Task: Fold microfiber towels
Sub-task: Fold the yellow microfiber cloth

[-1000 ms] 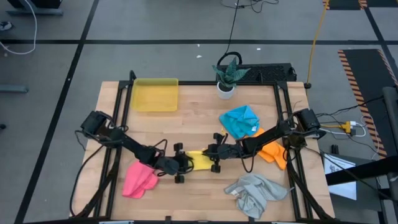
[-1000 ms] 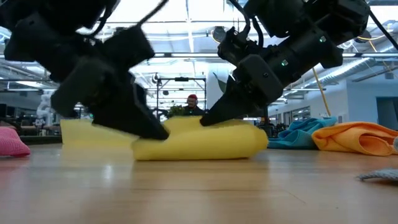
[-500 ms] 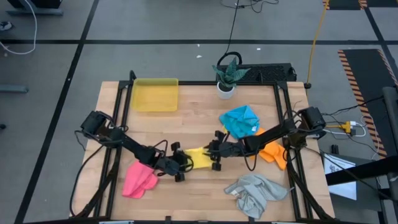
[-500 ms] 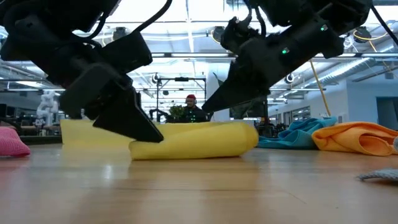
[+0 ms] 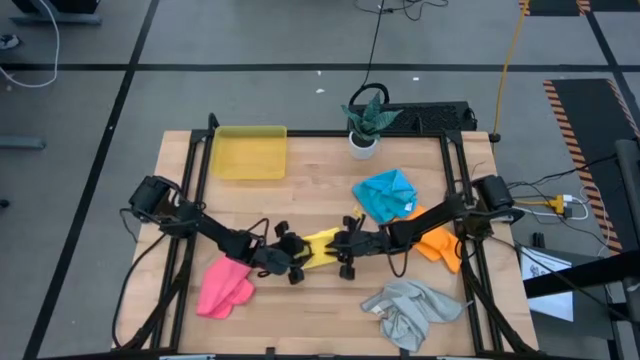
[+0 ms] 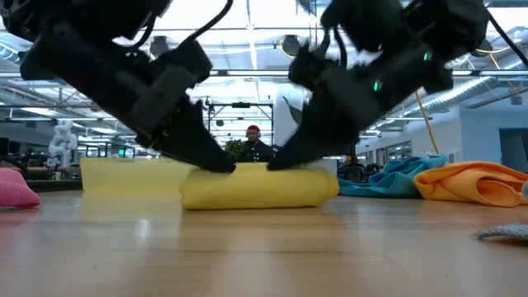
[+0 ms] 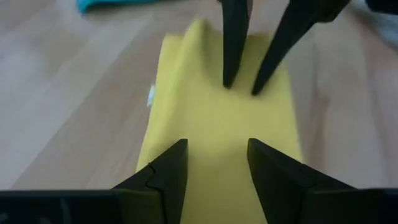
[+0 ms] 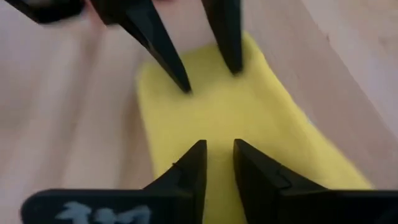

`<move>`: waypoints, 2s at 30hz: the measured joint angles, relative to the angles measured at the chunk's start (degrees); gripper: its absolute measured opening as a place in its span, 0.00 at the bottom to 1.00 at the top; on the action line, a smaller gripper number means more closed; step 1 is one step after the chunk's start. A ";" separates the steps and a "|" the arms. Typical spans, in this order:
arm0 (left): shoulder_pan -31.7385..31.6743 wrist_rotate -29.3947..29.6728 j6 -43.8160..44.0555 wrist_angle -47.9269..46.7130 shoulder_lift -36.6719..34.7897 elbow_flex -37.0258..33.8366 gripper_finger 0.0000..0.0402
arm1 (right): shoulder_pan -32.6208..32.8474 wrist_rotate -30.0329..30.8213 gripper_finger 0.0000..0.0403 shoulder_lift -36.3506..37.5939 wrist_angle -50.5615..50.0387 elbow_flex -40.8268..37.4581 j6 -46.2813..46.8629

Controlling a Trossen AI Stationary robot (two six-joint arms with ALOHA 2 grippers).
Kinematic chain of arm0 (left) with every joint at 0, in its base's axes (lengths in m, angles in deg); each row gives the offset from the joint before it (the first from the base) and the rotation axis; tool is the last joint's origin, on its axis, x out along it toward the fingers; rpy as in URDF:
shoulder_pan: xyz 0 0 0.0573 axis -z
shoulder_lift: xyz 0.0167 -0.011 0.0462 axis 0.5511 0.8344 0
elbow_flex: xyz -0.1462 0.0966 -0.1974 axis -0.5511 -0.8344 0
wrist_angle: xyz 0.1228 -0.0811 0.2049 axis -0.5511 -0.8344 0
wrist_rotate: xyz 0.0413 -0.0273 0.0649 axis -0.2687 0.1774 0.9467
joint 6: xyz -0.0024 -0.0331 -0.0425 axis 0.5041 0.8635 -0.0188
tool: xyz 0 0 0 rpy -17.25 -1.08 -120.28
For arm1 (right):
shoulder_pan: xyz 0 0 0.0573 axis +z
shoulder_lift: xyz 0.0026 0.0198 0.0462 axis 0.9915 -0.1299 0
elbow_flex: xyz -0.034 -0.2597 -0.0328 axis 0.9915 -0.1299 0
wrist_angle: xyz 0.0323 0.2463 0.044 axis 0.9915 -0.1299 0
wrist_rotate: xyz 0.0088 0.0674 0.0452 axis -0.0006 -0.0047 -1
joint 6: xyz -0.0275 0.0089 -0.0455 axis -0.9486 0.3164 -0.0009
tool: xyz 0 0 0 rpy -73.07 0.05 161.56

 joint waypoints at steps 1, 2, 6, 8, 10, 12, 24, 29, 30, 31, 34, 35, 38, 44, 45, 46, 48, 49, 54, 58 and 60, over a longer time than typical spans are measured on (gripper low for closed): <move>-0.28 -0.02 1.07 -1.73 0.00 0.00 0.42 | -0.24 0.82 0.15 -0.99 0.57 -0.02 0.44; -0.59 0.00 1.98 -3.35 0.00 0.00 0.42 | -0.46 1.25 0.14 -1.90 1.04 0.00 0.65; -1.03 0.05 4.72 -7.81 0.00 0.02 0.42 | -1.06 1.13 0.09 -4.32 3.47 0.04 0.59; -1.06 0.02 4.99 -8.25 0.00 0.07 0.42 | -1.19 1.06 0.07 -4.33 3.40 0.04 0.01; -0.94 0.01 4.82 -8.22 0.00 0.07 0.42 | -1.17 0.92 0.05 -3.63 2.88 0.04 -0.74; -0.68 0.02 4.75 -8.18 0.00 0.07 0.42 | -1.13 0.86 0.05 -2.17 2.41 0.02 -1.29; -0.03 -0.04 3.12 -7.37 -1.45 0.00 0.42 | -1.69 7.67 0.04 -2.20 4.03 -0.02 3.12; -0.03 -0.02 3.27 -8.60 -1.60 0.07 0.42 | -1.63 10.96 0.04 -4.06 3.79 -0.02 4.20; -0.04 0.00 3.54 -9.18 -1.60 0.07 0.42 | -1.60 11.04 0.04 -4.08 3.32 -0.02 4.00; -0.22 0.00 4.01 -10.09 -1.60 0.09 0.42 | -1.63 11.14 0.04 -4.08 3.23 -0.02 3.92; -0.30 0.01 5.05 -12.08 -1.60 0.09 0.42 | -1.63 11.28 0.04 -3.41 3.01 -0.02 2.40; -0.29 0.00 5.06 -12.02 -1.62 0.09 0.42 | -1.63 11.29 0.04 -2.92 3.17 -0.02 2.03; 0.28 -0.07 4.85 -12.28 -3.17 0.02 0.42 | -1.54 11.39 0.04 -1.05 3.65 -0.02 1.33; 2.00 0.77 3.27 -11.54 -7.14 0.15 0.42 | -1.54 11.27 0.04 -0.13 4.43 -0.02 1.45; 2.21 1.64 3.16 -12.06 -7.49 0.14 0.42 | -1.56 11.28 0.04 -0.56 4.74 -0.02 1.57; 2.34 2.50 3.07 -12.44 -7.54 0.08 0.42 | -1.67 11.31 0.04 -0.97 4.81 0.02 1.92; 2.18 4.05 3.00 -12.94 -7.46 0.07 0.42 | -2.13 11.30 0.04 -2.05 4.50 -0.02 2.80; 1.86 4.69 3.19 -13.97 -7.47 0.07 0.42 | -2.46 11.32 0.04 -2.77 5.08 -0.02 3.31; 0.14 4.94 6.20 -18.11 -6.23 -0.55 0.42 | -3.64 11.40 0.04 -4.84 6.11 -0.02 3.64; -0.20 4.35 7.46 -19.07 -5.25 -1.23 0.42 | -3.81 11.66 0.04 -4.37 6.59 -0.02 1.47; -0.20 3.92 7.91 -18.89 -5.25 -1.12 0.42 | -3.81 13.07 0.04 -3.41 6.54 -0.02 0.72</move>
